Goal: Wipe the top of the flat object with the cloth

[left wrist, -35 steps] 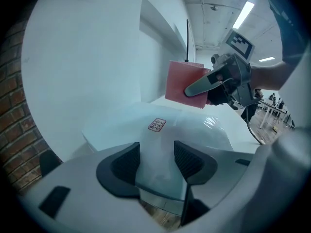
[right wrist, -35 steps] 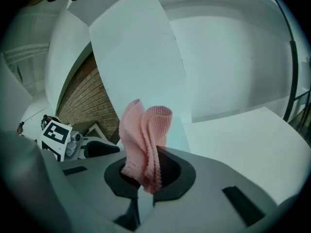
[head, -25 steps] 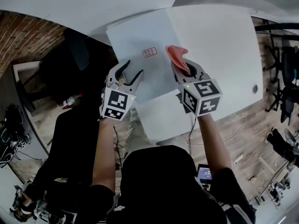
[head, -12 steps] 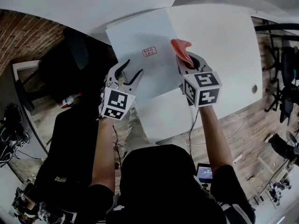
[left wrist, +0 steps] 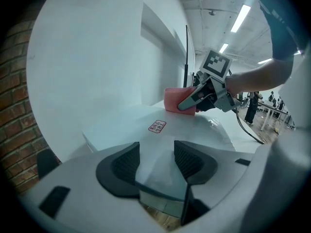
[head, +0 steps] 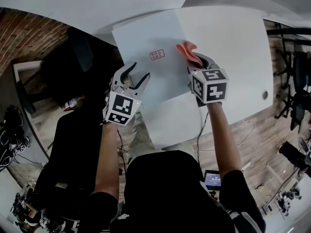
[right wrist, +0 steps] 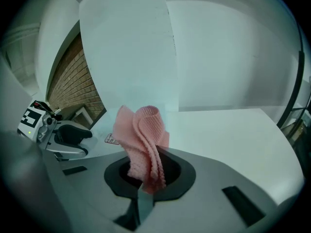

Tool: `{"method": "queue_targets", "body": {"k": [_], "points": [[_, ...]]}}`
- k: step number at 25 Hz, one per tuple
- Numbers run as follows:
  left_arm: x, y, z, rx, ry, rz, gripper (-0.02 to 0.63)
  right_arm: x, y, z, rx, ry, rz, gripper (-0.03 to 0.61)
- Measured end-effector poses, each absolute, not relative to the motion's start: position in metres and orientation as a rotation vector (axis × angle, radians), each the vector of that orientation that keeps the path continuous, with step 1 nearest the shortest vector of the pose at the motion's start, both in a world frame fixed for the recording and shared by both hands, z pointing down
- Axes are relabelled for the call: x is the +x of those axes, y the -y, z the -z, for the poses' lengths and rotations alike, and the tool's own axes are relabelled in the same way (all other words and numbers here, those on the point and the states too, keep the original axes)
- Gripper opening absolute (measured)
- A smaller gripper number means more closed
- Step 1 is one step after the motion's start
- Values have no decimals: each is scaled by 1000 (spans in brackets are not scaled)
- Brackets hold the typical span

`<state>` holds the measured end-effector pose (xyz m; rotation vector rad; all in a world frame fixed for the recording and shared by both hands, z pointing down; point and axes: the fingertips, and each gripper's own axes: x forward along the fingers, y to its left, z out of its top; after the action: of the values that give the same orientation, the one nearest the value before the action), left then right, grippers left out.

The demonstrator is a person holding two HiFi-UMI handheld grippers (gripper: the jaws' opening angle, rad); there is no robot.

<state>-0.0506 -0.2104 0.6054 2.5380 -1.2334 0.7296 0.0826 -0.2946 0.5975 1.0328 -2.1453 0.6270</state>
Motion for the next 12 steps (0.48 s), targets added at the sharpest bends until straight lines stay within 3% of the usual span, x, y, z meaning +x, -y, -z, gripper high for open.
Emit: {"method": "queue_targets", "body": {"k": [12], "points": [[-53, 203, -619, 2488, 1236, -733, 215, 82, 292, -608, 1012, 2111, -655, 44]]}}
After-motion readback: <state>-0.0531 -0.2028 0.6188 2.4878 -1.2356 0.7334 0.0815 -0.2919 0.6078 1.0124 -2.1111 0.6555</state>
